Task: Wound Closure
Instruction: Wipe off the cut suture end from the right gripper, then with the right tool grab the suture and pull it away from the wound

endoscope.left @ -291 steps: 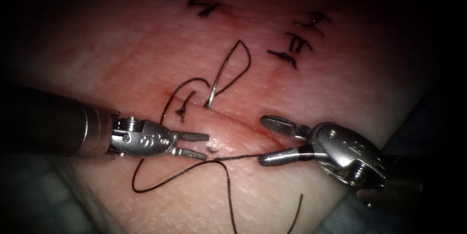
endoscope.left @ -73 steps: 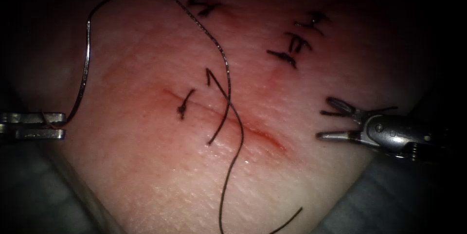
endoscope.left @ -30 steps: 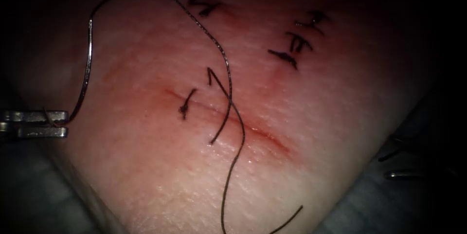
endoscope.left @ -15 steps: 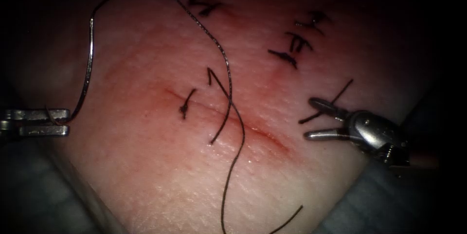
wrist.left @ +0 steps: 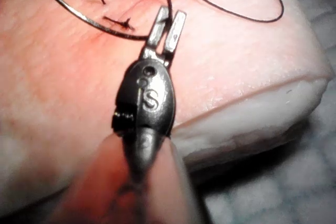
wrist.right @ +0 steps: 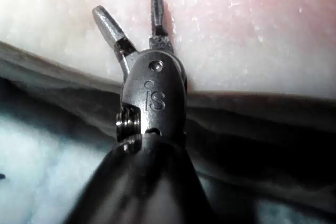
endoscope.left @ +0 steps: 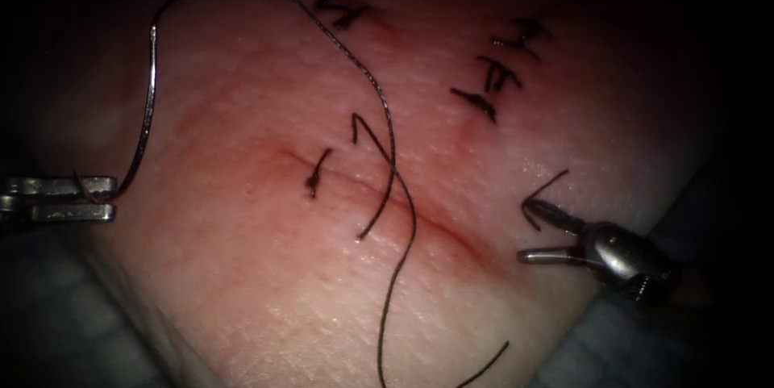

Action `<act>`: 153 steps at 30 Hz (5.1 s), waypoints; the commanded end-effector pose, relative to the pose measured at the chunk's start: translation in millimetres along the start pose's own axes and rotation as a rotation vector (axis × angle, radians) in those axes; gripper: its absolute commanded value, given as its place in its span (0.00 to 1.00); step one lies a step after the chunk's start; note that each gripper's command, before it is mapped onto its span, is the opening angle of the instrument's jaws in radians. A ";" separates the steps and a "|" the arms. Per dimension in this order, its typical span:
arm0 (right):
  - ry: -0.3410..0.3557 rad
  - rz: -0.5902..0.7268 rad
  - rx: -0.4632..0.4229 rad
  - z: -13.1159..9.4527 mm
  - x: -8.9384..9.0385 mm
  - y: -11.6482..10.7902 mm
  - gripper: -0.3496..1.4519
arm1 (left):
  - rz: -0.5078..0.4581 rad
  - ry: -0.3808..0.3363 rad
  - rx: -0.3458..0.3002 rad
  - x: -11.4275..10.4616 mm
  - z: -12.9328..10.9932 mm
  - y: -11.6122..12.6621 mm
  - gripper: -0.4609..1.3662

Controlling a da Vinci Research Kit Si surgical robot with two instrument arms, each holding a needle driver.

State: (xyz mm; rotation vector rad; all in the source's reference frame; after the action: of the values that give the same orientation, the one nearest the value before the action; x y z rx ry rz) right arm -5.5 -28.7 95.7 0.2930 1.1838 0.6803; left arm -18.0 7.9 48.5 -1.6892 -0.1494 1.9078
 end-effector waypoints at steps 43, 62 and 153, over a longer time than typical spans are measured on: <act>0.030 -0.098 0.097 14.4 16.0 -3.7 0.41 | -0.012 -0.001 -0.020 0.7 0.4 0.3 0.06; 0.025 -0.128 0.123 19.8 14.6 -6.5 0.40 | -0.012 -0.001 -0.020 0.7 0.4 0.2 0.06; -0.094 -0.284 0.331 28.5 18.7 -35.2 0.00 | -0.009 -0.003 -0.028 1.8 1.6 0.0 0.06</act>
State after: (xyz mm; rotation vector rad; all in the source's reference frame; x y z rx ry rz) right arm 36.5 -40.3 73.0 0.4231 1.2159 0.2143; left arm -19.6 9.3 47.2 -1.6937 -0.1765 1.9080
